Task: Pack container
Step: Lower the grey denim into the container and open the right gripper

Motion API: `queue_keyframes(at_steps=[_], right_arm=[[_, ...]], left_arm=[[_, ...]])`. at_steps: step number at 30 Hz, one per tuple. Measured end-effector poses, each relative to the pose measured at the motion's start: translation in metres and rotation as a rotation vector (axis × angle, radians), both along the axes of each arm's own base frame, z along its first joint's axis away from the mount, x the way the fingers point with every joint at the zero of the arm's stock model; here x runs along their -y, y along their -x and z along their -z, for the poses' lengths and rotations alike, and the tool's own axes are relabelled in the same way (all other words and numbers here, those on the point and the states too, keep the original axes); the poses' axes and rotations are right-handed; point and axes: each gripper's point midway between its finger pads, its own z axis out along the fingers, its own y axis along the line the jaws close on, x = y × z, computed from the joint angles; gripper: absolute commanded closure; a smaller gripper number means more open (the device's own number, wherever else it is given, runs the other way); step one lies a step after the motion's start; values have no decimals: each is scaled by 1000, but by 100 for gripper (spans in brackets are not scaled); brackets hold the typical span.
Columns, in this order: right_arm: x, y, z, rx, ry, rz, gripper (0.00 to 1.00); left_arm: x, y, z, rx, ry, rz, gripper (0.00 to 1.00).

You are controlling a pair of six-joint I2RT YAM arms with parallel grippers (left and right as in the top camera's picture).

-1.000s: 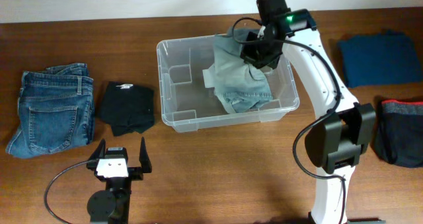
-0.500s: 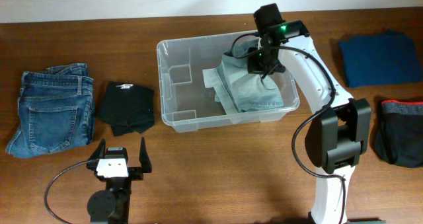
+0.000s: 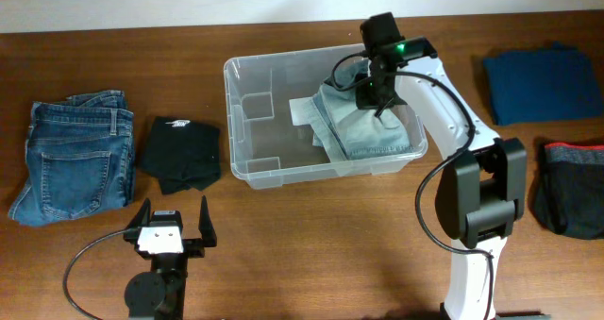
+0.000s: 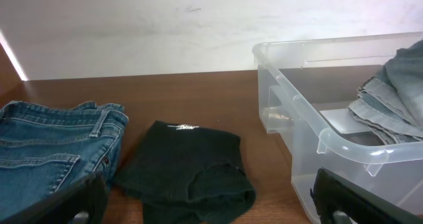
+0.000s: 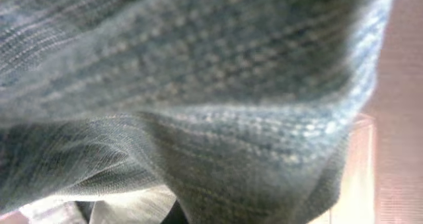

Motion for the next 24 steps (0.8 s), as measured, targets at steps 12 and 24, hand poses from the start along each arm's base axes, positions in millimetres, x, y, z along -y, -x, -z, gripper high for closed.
queue_keyframes(at_steps=[12,24], right_arm=[[11,0,6,9,59,26,44],[13,1,0,14,110,-70,33]], left_arm=[[0,0,0,0,0,0,1],[0,0,0,0,0,0,1]])
